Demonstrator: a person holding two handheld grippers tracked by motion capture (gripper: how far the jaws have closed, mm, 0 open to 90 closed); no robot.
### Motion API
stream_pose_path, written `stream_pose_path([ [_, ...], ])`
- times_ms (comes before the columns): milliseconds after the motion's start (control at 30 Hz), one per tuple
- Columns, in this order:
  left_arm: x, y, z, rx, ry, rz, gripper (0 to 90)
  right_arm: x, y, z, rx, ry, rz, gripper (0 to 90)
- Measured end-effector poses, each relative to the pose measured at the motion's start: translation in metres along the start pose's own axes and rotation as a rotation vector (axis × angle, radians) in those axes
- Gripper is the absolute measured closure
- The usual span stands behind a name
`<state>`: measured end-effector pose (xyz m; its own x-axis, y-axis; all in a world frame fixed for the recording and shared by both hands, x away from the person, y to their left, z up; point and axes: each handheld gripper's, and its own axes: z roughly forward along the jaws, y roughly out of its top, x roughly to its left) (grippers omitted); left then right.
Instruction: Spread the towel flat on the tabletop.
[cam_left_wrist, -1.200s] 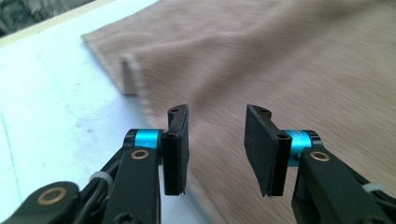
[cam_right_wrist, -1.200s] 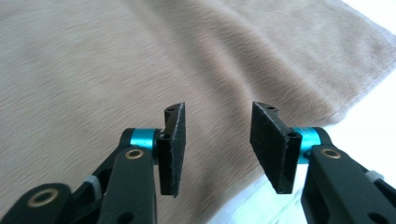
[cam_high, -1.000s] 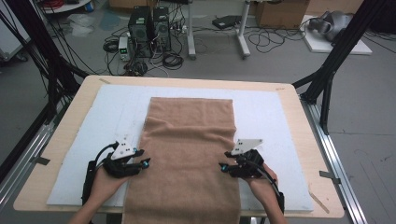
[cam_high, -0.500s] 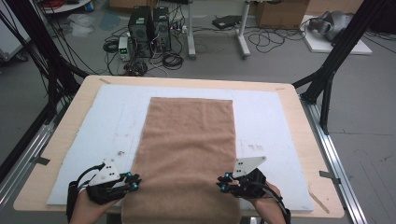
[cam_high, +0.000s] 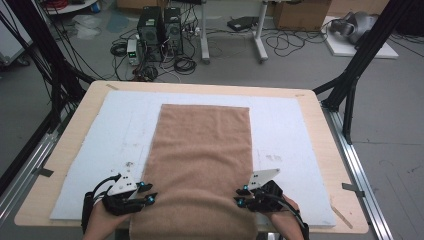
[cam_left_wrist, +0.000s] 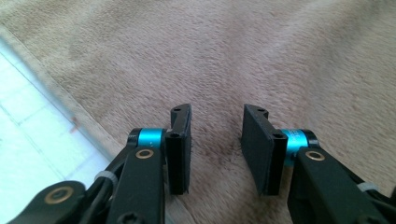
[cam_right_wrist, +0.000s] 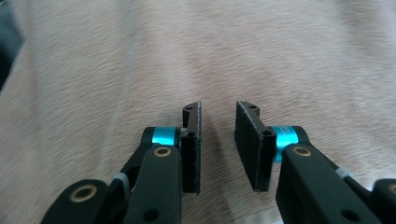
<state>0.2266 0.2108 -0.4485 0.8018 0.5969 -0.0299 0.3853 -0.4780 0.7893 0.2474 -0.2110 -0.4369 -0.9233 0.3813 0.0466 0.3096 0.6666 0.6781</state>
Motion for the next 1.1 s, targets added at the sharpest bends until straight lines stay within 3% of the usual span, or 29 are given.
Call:
stream_pose_path([
  [67, 0.001, 0.003, -0.002, 0.002, 0.002, -0.004, 60.7, 0.002, 0.002, -0.003, -0.006, -0.009, -0.007, 67.3],
  [200, 0.005, 0.012, 0.000, -0.022, 0.018, -0.007, 54.4, -0.002, 0.012, -0.010, -0.089, -0.006, 0.013, 59.9],
  [500, 0.012, 0.020, 0.009, -0.026, 0.023, -0.012, 47.9, -0.001, 0.024, 0.006, -0.070, 0.018, -0.029, 52.5],
  [867, 0.022, 0.025, 0.008, -0.035, 0.031, -0.037, 43.3, -0.017, 0.024, 0.010, -0.087, -0.023, 0.043, 36.8],
  [1100, 0.030, 0.038, 0.013, -0.020, 0.030, -0.050, 34.9, -0.036, 0.028, 0.003, -0.110, -0.087, 0.086, 28.5],
])
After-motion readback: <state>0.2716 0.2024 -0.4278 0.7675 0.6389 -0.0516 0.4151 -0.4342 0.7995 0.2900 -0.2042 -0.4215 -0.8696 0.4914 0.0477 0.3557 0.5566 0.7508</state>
